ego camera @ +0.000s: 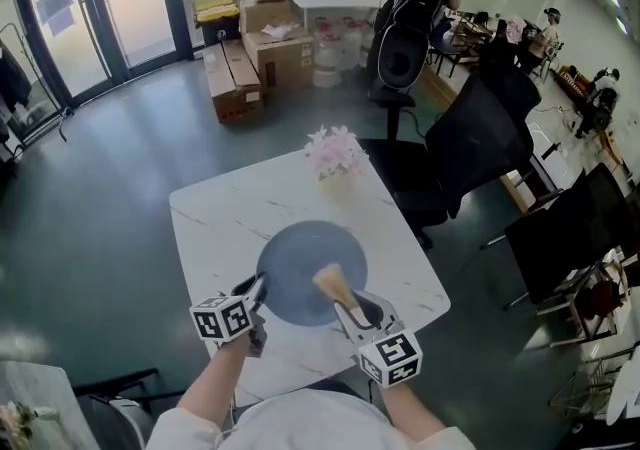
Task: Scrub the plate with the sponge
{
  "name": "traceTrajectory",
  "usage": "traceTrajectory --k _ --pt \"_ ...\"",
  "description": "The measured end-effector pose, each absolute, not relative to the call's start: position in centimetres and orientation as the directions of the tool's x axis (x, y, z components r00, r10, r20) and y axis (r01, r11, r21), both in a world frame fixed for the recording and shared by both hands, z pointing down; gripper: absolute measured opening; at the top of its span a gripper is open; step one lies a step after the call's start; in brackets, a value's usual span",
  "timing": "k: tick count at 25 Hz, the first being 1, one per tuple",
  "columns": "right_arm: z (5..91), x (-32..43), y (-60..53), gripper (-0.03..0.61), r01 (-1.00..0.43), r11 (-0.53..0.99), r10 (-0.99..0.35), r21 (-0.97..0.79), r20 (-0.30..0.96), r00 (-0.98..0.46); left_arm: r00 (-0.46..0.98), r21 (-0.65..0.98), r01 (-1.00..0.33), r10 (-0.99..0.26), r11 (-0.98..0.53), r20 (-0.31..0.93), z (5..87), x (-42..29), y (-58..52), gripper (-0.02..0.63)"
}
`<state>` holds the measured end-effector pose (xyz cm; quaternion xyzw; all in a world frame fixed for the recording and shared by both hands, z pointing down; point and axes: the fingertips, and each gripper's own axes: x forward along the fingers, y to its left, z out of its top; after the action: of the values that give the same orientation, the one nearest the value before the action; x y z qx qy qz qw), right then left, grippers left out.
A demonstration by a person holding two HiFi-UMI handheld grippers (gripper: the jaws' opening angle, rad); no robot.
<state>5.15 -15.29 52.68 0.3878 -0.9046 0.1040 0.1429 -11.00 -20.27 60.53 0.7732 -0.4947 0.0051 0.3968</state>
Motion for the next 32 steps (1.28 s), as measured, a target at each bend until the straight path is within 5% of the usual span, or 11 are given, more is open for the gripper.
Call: traceTrajectory --k 15,32 --pt "53.6 -2.8 -14.3 0.126 -0.563 0.820 -0.553 0.106 0.405 -0.728 0.472 0.475 -0.832 -0.815 -0.285 0.337 55.9 -13.1 -17.0 0.044" --pt "58.1 2.2 -13.2 0.126 -0.665 0.741 -0.598 0.092 0.540 -0.592 0.429 0.576 -0.796 -0.843 -0.184 0.324 57.1 -14.9 -17.6 0.044"
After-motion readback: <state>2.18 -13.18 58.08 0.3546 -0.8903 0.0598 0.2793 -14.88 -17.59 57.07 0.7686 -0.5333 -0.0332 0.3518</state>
